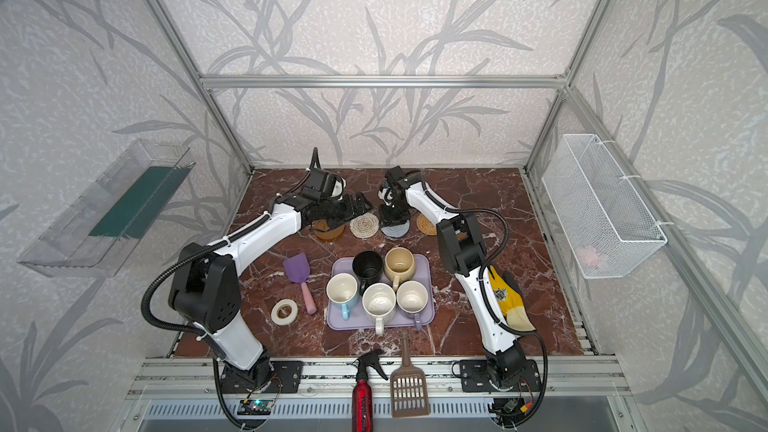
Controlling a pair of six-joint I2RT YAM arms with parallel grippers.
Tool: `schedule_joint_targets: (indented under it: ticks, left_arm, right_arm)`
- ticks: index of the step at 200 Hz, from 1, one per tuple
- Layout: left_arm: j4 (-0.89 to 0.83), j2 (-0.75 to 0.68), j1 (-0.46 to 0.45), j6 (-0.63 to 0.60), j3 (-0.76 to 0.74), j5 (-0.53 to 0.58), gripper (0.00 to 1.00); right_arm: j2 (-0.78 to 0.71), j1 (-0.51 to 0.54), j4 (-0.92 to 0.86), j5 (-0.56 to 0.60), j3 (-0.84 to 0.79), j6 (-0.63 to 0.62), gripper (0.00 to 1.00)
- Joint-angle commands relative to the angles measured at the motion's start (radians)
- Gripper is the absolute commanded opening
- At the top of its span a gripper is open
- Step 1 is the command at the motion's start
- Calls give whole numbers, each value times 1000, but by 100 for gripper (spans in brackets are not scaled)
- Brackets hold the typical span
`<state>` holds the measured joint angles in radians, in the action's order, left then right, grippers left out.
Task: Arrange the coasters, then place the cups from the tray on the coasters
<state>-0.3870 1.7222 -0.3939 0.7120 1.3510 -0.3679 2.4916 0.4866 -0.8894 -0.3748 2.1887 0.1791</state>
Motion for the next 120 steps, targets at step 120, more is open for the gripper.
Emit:
schedule_joint_targets:
  ticks: [120]
  left_arm:
    - [-28,-218,-17,-10,-23,23,99]
  right_arm:
    - [-375,3,80,79,-187,22,81]
